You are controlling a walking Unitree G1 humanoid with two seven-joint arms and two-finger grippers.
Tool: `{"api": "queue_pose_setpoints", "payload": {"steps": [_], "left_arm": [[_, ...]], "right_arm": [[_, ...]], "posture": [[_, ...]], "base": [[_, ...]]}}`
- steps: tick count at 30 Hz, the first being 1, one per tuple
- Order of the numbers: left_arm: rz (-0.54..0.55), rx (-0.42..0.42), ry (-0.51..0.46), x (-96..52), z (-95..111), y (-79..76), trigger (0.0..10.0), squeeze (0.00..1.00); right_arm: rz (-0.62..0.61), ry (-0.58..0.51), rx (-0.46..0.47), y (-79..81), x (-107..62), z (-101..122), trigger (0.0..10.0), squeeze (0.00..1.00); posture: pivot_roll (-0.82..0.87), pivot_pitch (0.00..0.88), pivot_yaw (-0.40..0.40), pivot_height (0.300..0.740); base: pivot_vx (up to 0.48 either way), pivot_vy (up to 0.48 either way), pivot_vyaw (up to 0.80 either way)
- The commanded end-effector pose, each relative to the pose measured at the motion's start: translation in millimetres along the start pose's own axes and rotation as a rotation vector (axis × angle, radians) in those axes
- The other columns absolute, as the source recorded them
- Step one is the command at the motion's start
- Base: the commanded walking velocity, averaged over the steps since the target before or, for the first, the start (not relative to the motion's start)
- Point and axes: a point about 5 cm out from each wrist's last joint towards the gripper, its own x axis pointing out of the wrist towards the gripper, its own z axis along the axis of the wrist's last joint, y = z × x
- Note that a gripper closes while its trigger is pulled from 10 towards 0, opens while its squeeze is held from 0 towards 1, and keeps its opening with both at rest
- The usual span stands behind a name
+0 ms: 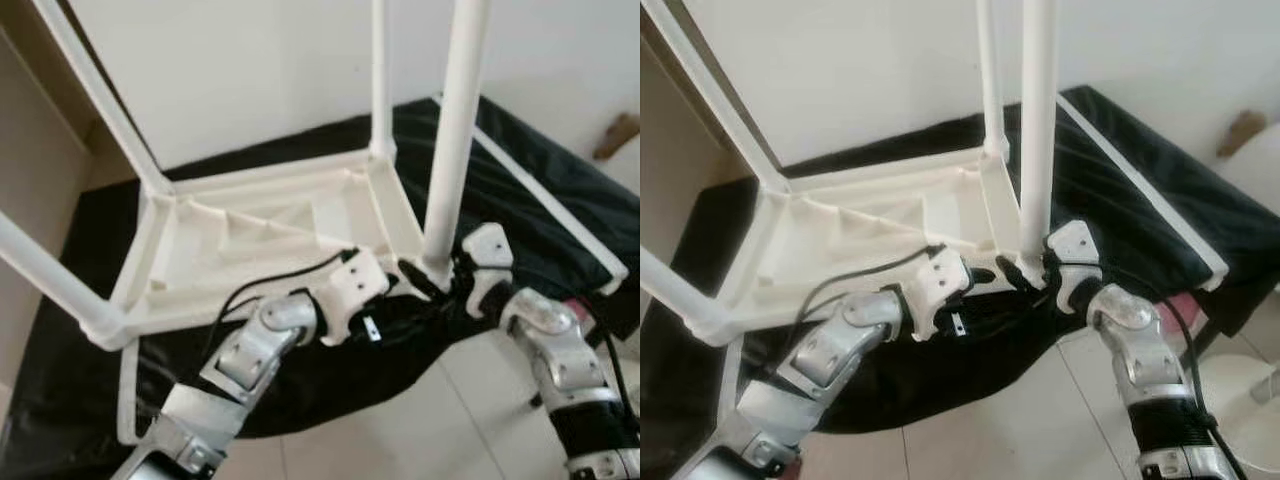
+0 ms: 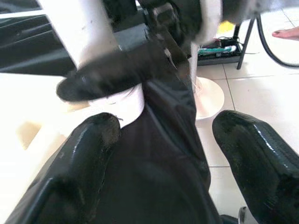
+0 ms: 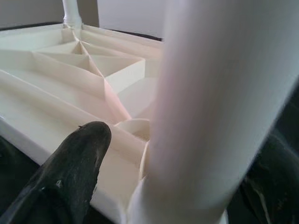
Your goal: Building children table
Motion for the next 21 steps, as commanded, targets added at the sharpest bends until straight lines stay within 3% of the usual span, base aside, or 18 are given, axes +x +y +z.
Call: {"api": "queue_pose_setpoints", "payload": {"steps": [1, 2, 3, 4, 5, 10, 17, 18, 21], "left_arm": [[0.009, 0.005, 0.008, -5.3, -1, 3.0, 10.0, 0.0], [0.013, 0.005, 0.008, -5.5, -1, 3.8, 10.0, 0.0], [0.018, 0.007, 0.007, -5.6, 0, 5.0, 10.0, 0.0], [0.018, 0.007, 0.007, -5.6, 0, 5.0, 10.0, 0.0], [0.024, 0.009, 0.006, -5.8, 1, 5.8, 10.0, 0.0], [0.042, 0.016, 0.001, -5.6, 2, 9.3, 10.0, 0.0], [0.067, 0.015, -0.004, -6.7, 2, 10.2, 10.0, 0.0], [0.069, 0.013, -0.009, -5.8, 2, 8.7, 10.0, 0.0], [0.079, 0.007, -0.015, -4.4, 1, 7.7, 10.0, 0.0]], "right_arm": [[0.044, -0.004, 0.002, 6.6, 4.8, -2, 8.4, 0.0], [0.051, -0.001, -0.002, 5.7, 5.8, -2, 8.4, 0.0], [0.057, 0.004, -0.001, 4.8, 6.9, -2, 2.2, 0.0], [0.057, 0.004, -0.001, 4.8, 6.9, -2, 2.2, 0.0], [0.064, 0.007, 0.0, 3.7, 7.7, -3, 0.0, 0.0], [0.086, 0.03, 0.005, 2.3, 9.4, -9, 0.0, 0.0], [0.077, 0.078, 0.036, 6.1, -1.6, -24, 0.0, 0.0], [0.034, 0.101, 0.029, 6.0, -3.6, -27, 10.0, 0.0], [-0.032, 0.134, 0.027, 5.7, -5.4, -32, 10.0, 0.0]], "posture": [[-0.08, 0.0, 0.093, 0.74], [-0.08, 0.0, 0.091, 0.74], [-0.07, 0.0, 0.087, 0.74], [-0.07, 0.0, 0.087, 0.74], [-0.07, 0.0, 0.083, 0.74], [-0.05, 0.0, 0.065, 0.74], [-0.05, 0.0, 0.031, 0.74], [-0.05, 0.0, 0.02, 0.74], [-0.06, 0.0, 0.01, 0.74]], "base": [[0.0, 0.0, 0.0], [0.0, 0.0, 0.0], [0.0, 0.0, 0.0], [0.0, 0.0, 0.0], [0.0, 0.0, 0.0], [0.0, 0.0, 0.0], [0.0, 0.0, 0.0], [0.0, 0.0, 0.0], [0.0, 0.0, 0.0]]}}
